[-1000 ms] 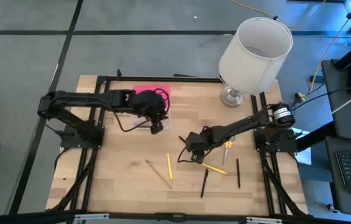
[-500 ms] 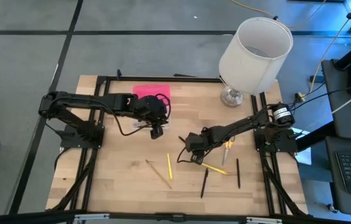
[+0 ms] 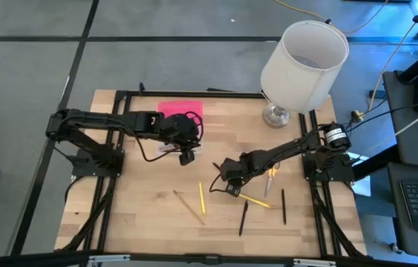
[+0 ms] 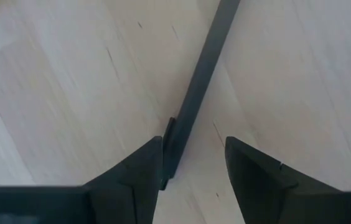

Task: Pick & place school supplies into a supply box
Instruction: Put the black pen into the pink supply box

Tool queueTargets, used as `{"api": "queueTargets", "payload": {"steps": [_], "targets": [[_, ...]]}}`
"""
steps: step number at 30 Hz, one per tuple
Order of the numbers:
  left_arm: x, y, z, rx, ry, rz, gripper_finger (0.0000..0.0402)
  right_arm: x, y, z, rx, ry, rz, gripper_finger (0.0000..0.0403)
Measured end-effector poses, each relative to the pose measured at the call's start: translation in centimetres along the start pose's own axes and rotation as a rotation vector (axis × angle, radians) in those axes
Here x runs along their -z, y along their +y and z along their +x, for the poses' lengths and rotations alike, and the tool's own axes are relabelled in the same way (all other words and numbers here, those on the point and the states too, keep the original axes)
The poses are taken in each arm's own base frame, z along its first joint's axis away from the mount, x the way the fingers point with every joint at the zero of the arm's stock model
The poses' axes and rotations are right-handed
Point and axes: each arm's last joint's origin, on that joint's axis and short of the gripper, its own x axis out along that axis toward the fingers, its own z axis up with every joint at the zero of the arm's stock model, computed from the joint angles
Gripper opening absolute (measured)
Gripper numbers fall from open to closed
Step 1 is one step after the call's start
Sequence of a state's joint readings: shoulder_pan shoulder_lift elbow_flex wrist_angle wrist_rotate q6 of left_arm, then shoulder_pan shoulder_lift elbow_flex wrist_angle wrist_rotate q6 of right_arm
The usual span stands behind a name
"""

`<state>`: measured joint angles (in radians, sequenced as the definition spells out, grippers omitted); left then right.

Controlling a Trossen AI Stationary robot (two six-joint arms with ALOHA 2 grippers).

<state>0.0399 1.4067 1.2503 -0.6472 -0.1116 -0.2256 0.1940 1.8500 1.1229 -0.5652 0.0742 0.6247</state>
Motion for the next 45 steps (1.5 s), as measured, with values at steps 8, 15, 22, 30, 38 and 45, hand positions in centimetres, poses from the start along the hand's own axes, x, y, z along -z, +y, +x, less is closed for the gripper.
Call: {"api": "queueTargets", "payload": {"steps": [8,15,22,30,38,45], "targets": [[0.0,0.0,0.0,0.0,0.0,0.001,0.0075,0.1,0.1,0.0,-0.019,0.014,0.032,0.0178],[0.0,0.0,0.0,0.0,0.0,0.001,0.0075,0.0,0.1,0.0,-0.021,0.005,0.05,0.0178],[0.0,0.0,0.0,0.0,0.0,0.0,0.0075,-0.1,0.3,0.0,-0.029,-0.01,0.049,0.0178],[0.0,0.0,0.0,0.0,0.0,0.0,0.0075,0.1,0.4,1.4,-0.009,0.017,0.042,0.0178],[0.0,0.0,0.0,0.0,0.0,0.0,0.0075,0.2,0.3,1.6,0.0,0.024,0.045,0.0123],[0.0,0.0,0.0,0.0,0.0,0.0,0.0075,0.2,0.3,1.6,-0.014,0.04,0.031,0.0043]]}}
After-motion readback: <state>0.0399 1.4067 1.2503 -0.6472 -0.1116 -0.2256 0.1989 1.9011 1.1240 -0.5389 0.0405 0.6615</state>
